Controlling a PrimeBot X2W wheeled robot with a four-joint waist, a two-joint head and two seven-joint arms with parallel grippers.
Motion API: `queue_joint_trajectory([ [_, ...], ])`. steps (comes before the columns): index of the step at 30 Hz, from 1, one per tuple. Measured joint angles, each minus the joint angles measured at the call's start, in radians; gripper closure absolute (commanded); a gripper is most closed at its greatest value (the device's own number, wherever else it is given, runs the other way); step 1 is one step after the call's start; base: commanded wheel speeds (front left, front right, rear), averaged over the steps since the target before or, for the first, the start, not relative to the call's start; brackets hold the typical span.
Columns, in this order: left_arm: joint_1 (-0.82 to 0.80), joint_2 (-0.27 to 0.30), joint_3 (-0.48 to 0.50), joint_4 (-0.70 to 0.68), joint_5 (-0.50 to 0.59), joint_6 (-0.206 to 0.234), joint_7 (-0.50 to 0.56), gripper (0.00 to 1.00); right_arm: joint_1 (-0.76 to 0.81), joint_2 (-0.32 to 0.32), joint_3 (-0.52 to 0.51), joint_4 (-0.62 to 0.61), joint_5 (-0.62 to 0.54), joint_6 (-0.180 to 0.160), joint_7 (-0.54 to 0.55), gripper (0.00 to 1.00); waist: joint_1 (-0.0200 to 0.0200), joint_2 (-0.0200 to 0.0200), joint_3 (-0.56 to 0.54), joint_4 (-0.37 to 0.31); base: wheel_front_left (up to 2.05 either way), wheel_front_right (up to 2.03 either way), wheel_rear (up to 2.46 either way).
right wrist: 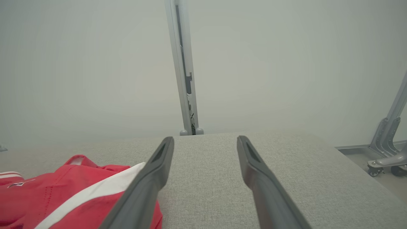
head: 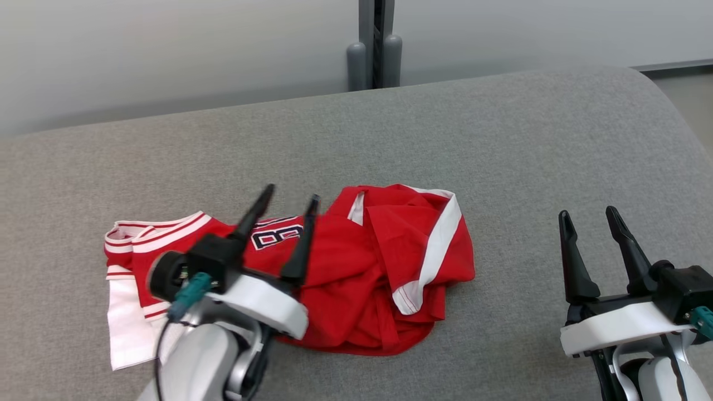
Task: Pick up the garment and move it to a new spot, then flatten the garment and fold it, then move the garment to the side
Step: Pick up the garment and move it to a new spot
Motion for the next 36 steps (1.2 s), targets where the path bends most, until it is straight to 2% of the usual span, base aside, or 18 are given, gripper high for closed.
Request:
queue_joint_trajectory([
  [6,0.042,0.063,0.117,-0.025,-0.026,0.053,-0.052,0.00,0.016,-0.007,-0.009,-0.014,-0.006,0.000,0.009,0.00,0.0000,0.0000,-0.030,0.025,0.00,0.00,0.00],
  [15,0.165,0.163,0.231,-0.078,-0.062,0.082,-0.081,0.00,0.056,-0.016,-0.011,-0.021,-0.013,0.000,0.029,0.00,0.0000,0.0000,-0.075,0.054,0.00,0.00,0.00],
  [22,0.276,0.209,0.239,-0.152,-0.064,0.094,-0.053,0.00,0.090,-0.023,-0.011,-0.029,-0.021,0.000,0.044,0.00,0.0000,0.0000,-0.108,0.070,0.00,0.00,0.00],
  [36,0.381,0.224,0.225,-0.213,-0.077,0.120,-0.011,0.00,0.164,-0.020,-0.013,-0.063,-0.014,0.000,0.083,0.00,0.0000,0.0000,-0.157,0.079,0.00,0.00,0.00],
])
